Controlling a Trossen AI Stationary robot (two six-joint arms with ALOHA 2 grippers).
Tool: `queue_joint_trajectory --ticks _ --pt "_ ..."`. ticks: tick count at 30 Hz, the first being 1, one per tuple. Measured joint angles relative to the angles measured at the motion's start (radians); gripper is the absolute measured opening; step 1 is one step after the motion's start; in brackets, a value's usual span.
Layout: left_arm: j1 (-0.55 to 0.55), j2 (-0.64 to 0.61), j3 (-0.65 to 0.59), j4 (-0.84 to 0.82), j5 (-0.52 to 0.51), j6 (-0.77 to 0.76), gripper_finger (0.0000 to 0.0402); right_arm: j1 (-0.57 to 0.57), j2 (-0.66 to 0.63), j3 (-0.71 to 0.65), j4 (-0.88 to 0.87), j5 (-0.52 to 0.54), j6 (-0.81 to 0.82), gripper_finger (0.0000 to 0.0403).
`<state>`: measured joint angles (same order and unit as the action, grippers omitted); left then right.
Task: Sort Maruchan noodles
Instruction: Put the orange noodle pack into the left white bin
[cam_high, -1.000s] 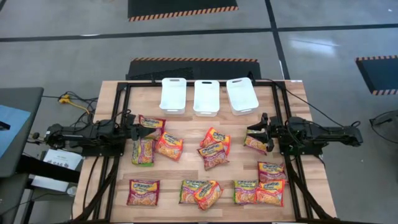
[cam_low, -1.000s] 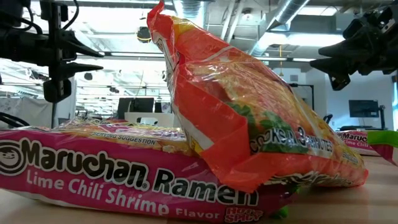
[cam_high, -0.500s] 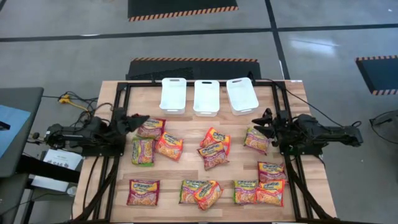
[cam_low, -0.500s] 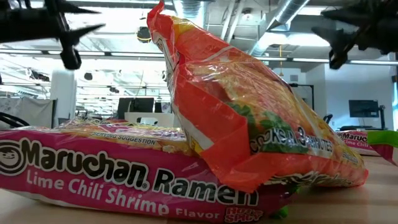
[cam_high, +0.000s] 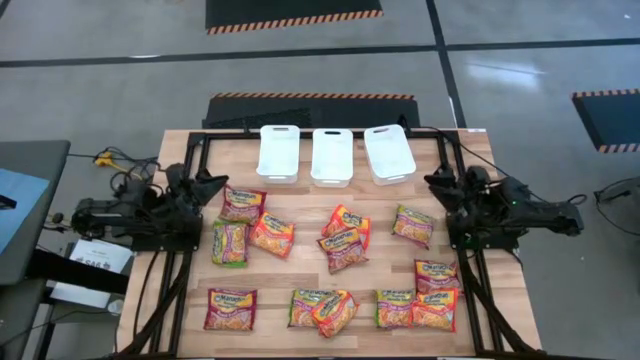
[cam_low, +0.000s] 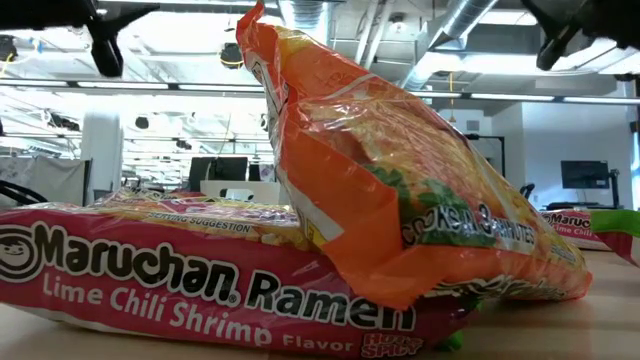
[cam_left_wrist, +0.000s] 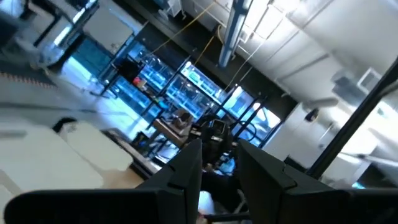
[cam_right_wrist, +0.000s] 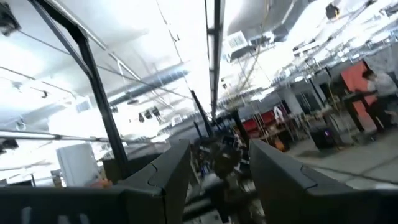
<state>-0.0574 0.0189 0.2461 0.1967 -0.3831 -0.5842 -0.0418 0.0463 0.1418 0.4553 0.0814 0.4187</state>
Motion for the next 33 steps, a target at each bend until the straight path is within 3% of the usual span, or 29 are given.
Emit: queue_joint_trajectory --ticks 9,16,22,26,33 --pt "0.0 0.058 0.191 -0.232 -0.065 0.288 0.0088 0.001 0.033 0.113 0.006 0.0 -0.016 0.0189" --pt "0.0 0.123 0.253 -0.276 -0.051 0.338 0.0091 0.0 0.141 0.199 0.01 0.0 -0.058 0.0189" --pt "0.0 0.158 0.255 -0.259 -0.048 0.336 0.0127 0.0 0.247 0.247 0.005 0.0 -0.061 0.0189" --pt "0.0 0.2 0.255 -0.134 -0.056 0.357 0.0164 0.0 0.312 0.28 0.005 0.0 -0.061 0.0189" --pt "0.0 0.283 0.255 0.0 -0.21 0.433 0.0203 0.0 0.387 0.331 0.002 0.0 -0.09 0.0189"
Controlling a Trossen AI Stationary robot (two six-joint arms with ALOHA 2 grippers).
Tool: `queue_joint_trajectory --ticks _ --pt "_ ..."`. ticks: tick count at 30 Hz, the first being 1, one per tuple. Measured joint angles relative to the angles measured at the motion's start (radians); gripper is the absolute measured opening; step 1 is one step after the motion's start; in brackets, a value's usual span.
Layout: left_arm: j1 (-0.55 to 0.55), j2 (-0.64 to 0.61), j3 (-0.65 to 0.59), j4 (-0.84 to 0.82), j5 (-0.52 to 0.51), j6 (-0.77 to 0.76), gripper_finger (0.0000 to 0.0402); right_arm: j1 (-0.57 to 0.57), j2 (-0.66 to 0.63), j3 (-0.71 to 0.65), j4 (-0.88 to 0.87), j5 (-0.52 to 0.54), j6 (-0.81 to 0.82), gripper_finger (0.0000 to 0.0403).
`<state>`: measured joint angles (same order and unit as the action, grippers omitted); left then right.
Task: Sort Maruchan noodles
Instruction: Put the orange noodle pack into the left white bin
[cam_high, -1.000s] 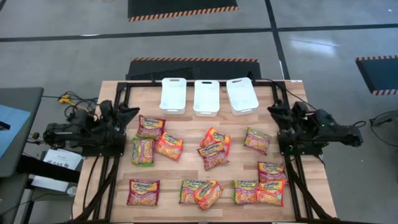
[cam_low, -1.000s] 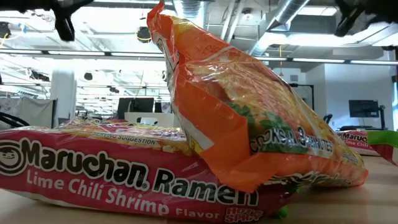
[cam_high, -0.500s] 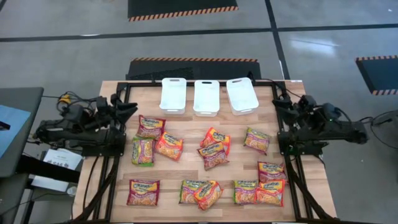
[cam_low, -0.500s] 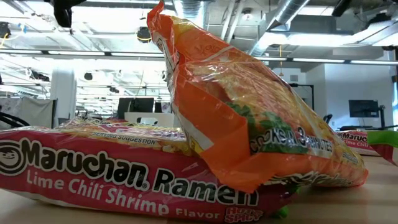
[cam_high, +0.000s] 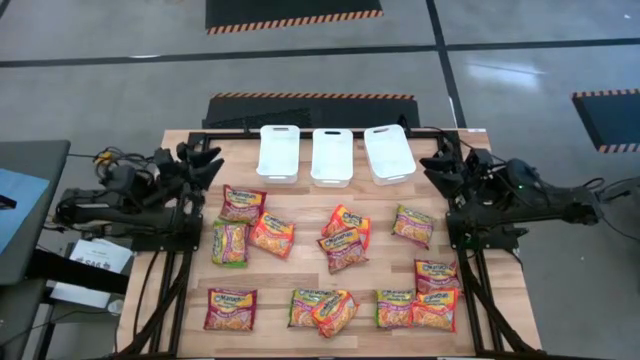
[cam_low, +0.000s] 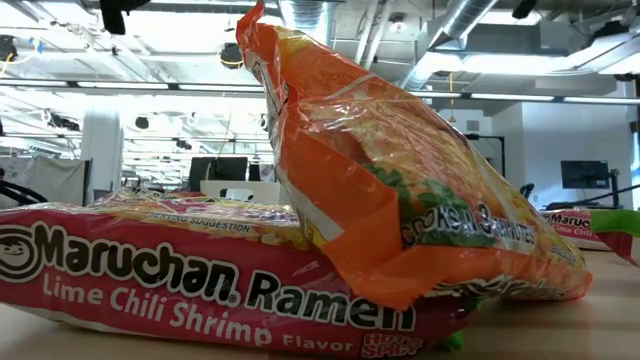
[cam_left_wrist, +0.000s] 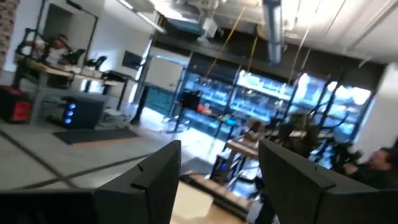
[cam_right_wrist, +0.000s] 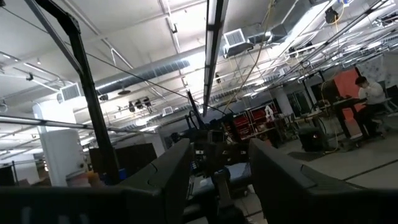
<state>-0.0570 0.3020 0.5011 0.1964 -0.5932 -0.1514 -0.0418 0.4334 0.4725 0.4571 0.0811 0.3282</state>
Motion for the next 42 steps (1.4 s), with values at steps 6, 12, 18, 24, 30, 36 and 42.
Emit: queue_joint_trajectory --ticks 6,12,18,24,30,36,42 --pt "0.0 0.089 0.0 -0.025 0.03 -0.019 0.0203 0.0 0.028 0.024 -0.002 0.0 -0.014 0.0189" --pt "0.005 0.214 0.006 -0.098 0.132 -0.156 0.0193 0.0 0.032 0.026 -0.004 -0.001 -0.015 0.0189" --pt "0.039 0.373 0.111 -0.336 0.224 -0.262 0.0188 0.0 0.032 0.026 -0.004 -0.001 -0.015 0.0189" --pt "0.073 0.517 0.234 -0.523 0.294 -0.212 0.0187 0.0 0.032 0.026 -0.009 -0.001 -0.014 0.0189" --pt "0.108 0.61 0.283 -0.567 0.392 -0.178 0.0187 0.002 0.032 0.026 -0.027 -0.005 -0.004 0.0189" --pt "0.143 0.697 0.283 -0.576 0.507 -0.177 0.0187 0.002 0.032 0.026 -0.128 -0.008 0.088 0.0189" --pt "0.158 0.795 0.283 -0.591 0.561 -0.121 0.0187 0.002 0.032 0.026 -0.182 -0.009 0.091 0.0189"
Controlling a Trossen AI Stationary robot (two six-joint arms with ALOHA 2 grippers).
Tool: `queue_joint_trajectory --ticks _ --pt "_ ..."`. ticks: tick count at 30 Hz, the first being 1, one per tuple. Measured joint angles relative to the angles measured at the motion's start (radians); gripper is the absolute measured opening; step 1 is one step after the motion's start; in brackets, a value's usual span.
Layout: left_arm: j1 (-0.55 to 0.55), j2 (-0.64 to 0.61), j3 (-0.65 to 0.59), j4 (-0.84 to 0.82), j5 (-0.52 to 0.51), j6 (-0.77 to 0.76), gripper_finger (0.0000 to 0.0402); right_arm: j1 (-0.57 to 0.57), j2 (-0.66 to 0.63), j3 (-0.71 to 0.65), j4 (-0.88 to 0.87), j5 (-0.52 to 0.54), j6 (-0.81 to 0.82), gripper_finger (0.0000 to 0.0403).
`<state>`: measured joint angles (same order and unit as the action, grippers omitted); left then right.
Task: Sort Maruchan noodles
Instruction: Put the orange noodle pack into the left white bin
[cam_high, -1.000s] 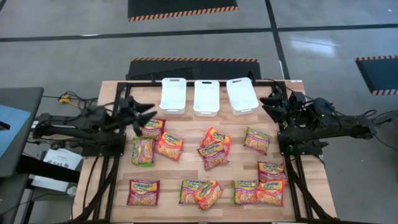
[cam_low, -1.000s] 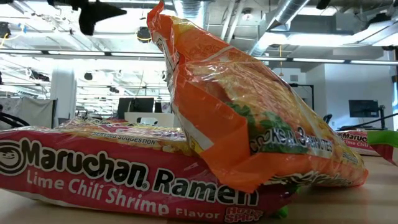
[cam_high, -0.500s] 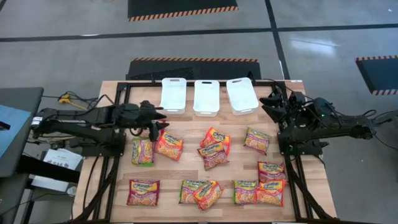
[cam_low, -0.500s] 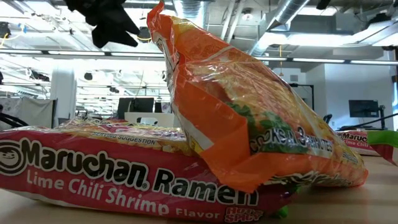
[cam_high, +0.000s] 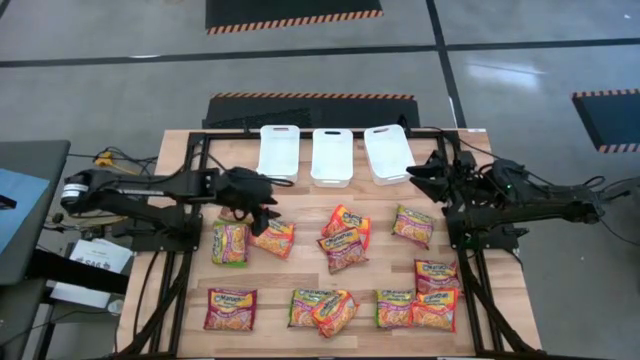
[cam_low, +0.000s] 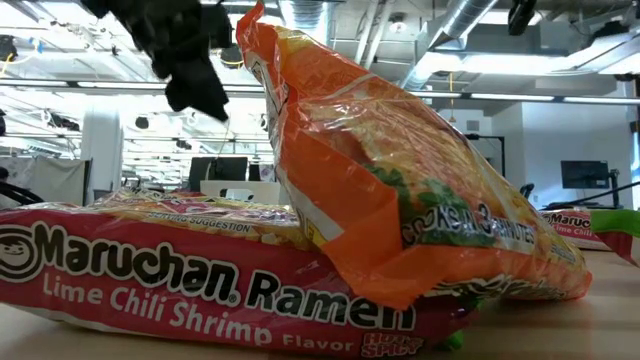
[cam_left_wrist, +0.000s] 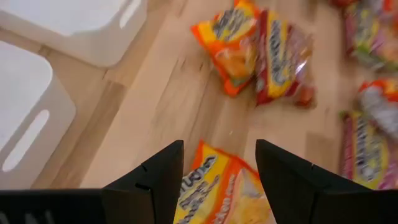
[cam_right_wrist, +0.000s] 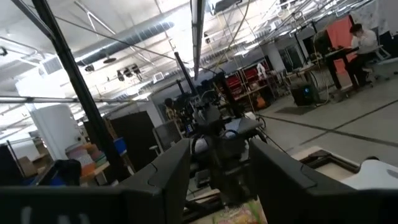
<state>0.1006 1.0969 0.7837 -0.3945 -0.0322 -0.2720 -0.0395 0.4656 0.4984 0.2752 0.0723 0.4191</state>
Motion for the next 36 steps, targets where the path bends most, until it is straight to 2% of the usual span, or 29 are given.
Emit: queue_joint_trajectory --ticks 10,21,30,36 --pt "0.001 0.129 0.0 -0.008 0.0 0.104 0.0187 0.0 0.0 0.0 -0.014 -0.007 0.0 0.0189" --pt "0.001 0.287 0.0 0.0 0.011 0.108 0.0187 0.0 0.0 0.0 -0.039 -0.024 0.002 0.0189" --pt "0.045 0.383 0.0 0.005 0.062 0.118 0.0187 0.0 0.0 0.0 -0.039 -0.024 0.001 0.0189" --pt "0.074 0.399 0.0 0.006 0.157 0.117 0.0187 0.0 0.0 0.0 -0.04 -0.024 0.0 0.0189"
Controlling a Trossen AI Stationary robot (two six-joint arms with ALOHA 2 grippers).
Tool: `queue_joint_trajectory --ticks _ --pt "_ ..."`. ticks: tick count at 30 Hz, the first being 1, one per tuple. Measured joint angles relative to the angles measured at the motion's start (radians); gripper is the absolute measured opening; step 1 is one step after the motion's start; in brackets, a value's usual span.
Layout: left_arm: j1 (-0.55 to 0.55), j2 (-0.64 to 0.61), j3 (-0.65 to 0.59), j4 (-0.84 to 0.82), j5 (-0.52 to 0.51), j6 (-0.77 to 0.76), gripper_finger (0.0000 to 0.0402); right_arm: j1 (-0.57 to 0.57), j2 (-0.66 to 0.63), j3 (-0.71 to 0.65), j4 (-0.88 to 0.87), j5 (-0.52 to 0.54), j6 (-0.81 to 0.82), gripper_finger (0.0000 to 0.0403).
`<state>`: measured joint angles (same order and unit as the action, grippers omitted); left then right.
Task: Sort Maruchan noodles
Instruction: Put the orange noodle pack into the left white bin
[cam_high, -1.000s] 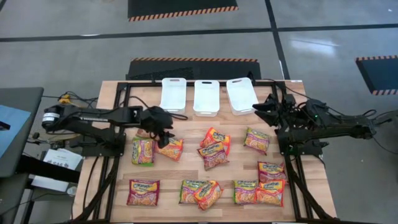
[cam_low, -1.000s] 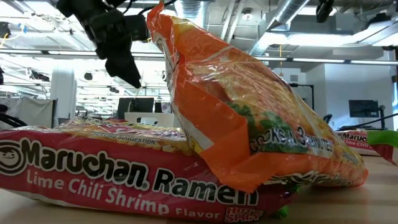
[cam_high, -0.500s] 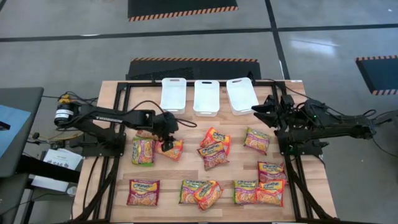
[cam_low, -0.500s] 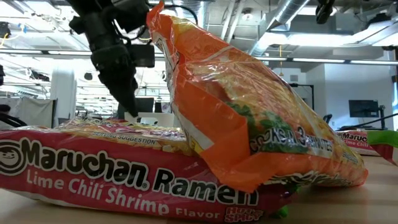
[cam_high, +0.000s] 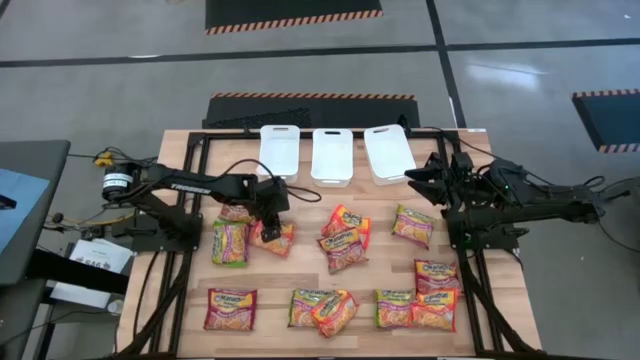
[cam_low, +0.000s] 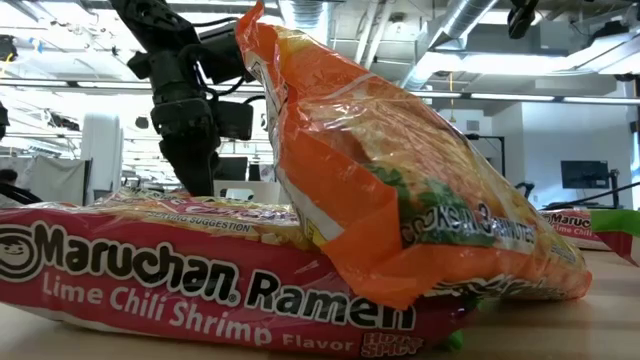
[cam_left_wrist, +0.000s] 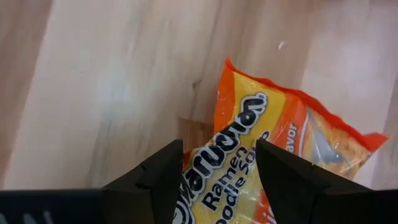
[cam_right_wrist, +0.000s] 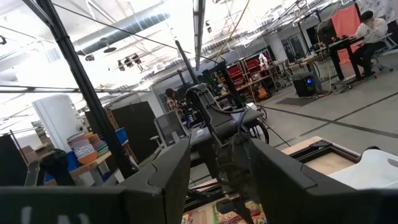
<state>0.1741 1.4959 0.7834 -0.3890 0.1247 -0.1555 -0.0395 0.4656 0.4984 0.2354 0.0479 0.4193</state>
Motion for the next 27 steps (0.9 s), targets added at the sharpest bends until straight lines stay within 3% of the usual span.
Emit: queue_joint_trajectory --ticks 14,18,25,27 --pt "-0.003 0.108 0.002 0.0 0.092 -0.01 0.0176 0.0 0.0 0.0 -0.022 0.0 0.0 0.0189" --pt "-0.002 0.108 0.002 0.0 0.103 -0.002 0.0134 0.0 0.0 0.0 -0.022 0.002 0.0 0.0189" --pt "-0.003 0.108 0.001 0.01 0.16 0.045 0.0015 -0.002 0.0 0.0 -0.022 0.003 0.0 0.0189" --pt "-0.003 0.108 0.001 0.023 0.169 0.051 0.0007 -0.002 0.0 0.0 -0.022 0.004 0.0 0.0189"
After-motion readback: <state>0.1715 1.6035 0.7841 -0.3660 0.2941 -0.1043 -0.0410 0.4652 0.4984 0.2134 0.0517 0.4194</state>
